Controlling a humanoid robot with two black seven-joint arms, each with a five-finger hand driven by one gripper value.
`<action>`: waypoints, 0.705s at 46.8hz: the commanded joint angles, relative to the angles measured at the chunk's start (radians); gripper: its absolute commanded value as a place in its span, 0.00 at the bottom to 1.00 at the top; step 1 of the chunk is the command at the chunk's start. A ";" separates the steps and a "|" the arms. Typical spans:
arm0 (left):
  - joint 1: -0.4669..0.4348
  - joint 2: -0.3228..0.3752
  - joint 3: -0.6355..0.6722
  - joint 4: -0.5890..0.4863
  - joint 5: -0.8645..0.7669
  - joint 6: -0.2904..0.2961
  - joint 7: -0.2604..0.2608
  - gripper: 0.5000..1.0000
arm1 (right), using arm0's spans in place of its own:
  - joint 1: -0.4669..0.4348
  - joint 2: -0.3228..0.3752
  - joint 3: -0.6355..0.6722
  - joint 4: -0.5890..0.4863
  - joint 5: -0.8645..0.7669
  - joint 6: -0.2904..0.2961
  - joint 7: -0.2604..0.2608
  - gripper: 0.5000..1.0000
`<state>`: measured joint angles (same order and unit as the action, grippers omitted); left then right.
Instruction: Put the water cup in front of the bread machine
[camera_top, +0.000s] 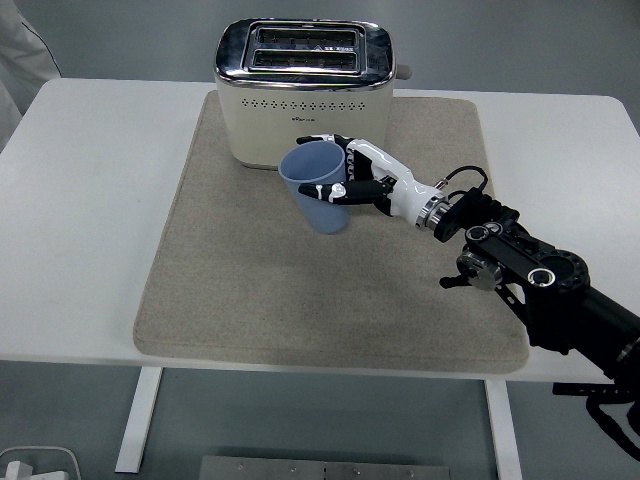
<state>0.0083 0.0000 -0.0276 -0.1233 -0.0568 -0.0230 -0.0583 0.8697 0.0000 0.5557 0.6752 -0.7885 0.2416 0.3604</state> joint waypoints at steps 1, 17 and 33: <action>0.001 0.000 0.000 0.001 0.000 0.000 0.000 1.00 | -0.005 0.000 0.001 0.000 0.002 -0.019 0.000 0.27; 0.001 0.000 0.000 0.001 0.000 0.000 0.000 1.00 | -0.021 0.000 -0.002 0.000 0.092 -0.016 0.002 0.43; 0.001 0.000 0.000 0.001 0.000 0.000 0.000 1.00 | -0.037 0.000 -0.003 0.000 0.091 -0.016 0.003 0.53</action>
<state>0.0085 0.0000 -0.0276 -0.1233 -0.0568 -0.0230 -0.0583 0.8375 0.0000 0.5522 0.6751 -0.6978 0.2246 0.3628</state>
